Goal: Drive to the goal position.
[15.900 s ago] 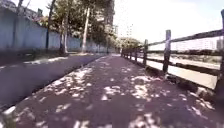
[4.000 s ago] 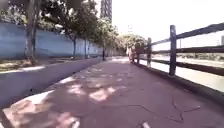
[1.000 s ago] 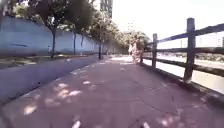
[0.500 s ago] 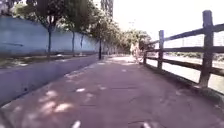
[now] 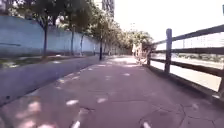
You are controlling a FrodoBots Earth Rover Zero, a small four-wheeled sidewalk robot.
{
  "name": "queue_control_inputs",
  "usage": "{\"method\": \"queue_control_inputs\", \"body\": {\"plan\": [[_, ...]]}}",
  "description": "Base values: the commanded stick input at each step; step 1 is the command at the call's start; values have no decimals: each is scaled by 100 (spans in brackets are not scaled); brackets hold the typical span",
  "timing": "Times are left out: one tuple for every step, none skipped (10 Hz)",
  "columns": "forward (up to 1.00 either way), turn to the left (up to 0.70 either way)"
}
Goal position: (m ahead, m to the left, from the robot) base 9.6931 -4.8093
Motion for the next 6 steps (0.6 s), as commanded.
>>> {"method": "queue_control_inputs", "body": {"plan": [[85,-14],[85,-1],[85,0],[85,0],[85,0],[85,0]]}}
